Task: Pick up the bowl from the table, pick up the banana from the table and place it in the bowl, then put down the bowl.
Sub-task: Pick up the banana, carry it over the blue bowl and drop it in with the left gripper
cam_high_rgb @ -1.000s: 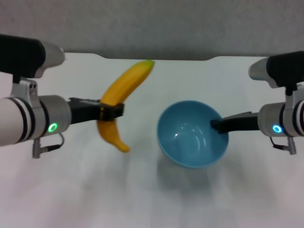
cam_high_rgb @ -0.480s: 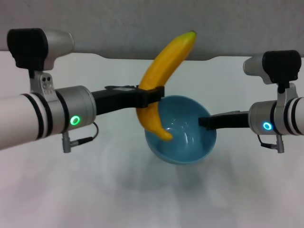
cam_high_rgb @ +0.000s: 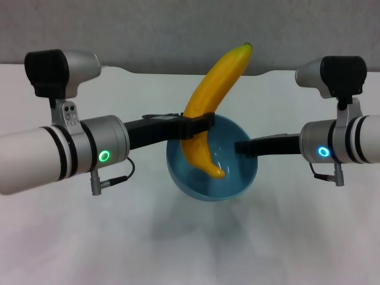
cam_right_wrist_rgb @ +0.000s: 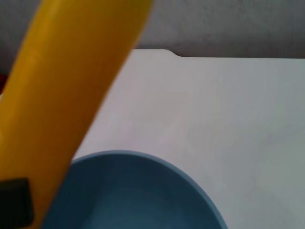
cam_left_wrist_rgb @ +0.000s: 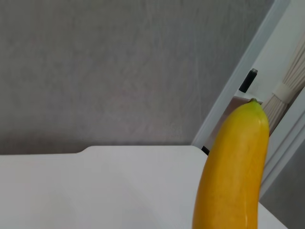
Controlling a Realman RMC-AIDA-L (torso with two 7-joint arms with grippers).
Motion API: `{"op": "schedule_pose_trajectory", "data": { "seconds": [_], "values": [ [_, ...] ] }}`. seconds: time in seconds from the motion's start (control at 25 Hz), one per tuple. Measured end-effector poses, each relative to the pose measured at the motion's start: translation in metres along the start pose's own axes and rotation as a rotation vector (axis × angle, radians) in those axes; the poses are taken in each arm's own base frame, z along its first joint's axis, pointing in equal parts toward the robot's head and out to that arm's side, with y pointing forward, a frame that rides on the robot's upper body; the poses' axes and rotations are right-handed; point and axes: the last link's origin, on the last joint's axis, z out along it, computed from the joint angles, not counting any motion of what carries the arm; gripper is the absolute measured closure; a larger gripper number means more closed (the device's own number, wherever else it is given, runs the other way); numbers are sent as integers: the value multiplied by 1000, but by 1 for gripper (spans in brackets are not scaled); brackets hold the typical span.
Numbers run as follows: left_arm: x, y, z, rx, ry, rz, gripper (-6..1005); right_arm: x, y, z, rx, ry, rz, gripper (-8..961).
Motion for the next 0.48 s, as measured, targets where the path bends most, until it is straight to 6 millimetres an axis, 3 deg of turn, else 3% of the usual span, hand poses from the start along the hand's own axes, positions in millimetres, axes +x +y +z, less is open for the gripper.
{"op": "schedule_pose_trajectory", "data": {
  "seconds": [0.48],
  "values": [
    [-17, -18, 3, 7, 13, -74, 460, -1, 1, 0, -4, 1, 4, 920]
  ]
}}
